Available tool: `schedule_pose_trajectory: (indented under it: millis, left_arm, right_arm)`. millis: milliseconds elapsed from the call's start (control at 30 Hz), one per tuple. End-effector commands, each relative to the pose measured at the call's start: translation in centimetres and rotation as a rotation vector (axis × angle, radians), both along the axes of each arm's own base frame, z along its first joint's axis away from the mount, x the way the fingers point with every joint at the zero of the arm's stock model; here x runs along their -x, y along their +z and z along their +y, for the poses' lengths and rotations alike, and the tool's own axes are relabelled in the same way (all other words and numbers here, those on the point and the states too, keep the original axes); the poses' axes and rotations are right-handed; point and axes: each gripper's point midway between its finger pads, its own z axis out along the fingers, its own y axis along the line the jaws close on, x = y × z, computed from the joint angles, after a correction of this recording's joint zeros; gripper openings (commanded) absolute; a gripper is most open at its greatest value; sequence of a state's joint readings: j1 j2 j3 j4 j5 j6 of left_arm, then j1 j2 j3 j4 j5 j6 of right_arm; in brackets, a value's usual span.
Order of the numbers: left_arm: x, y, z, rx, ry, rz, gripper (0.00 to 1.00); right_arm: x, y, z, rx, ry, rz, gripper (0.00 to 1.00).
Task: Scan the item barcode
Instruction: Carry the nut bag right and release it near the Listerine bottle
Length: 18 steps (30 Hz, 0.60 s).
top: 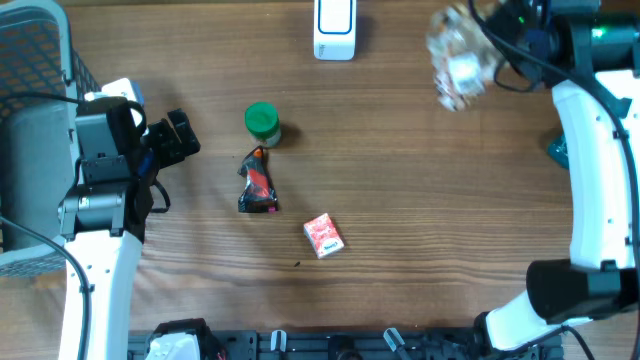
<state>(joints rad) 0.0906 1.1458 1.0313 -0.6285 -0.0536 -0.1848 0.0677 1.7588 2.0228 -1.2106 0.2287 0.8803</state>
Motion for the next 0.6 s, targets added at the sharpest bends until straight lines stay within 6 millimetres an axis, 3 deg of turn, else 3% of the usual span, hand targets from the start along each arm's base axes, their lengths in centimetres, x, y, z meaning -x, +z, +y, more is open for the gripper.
schedule_pose_trajectory:
  millis: [0,133,267,567]
  left_arm:
    - [-0.2,0.3,-0.3,0.009,-0.006,-0.011,1.0]
    - [-0.2,0.3,-0.3,0.009,-0.006,-0.011,1.0]
    - [-0.2,0.3,-0.3,0.009,-0.006,-0.011,1.0]
    - [-0.2,0.3,-0.3,0.009,-0.006,-0.011,1.0]
  right_arm:
    - [2.6,-3.0,-7.3,0.123,-0.341,0.11,0.24]
    - [5.7,-5.8,-11.4,0.08,-0.568,0.188,0.24]
    - [8.5,-9.2,-14.2,0.057,-0.727,0.273,0.23]
    - [11.6,-11.8,-16.0,0.046,-1.045,0.246,0.28]
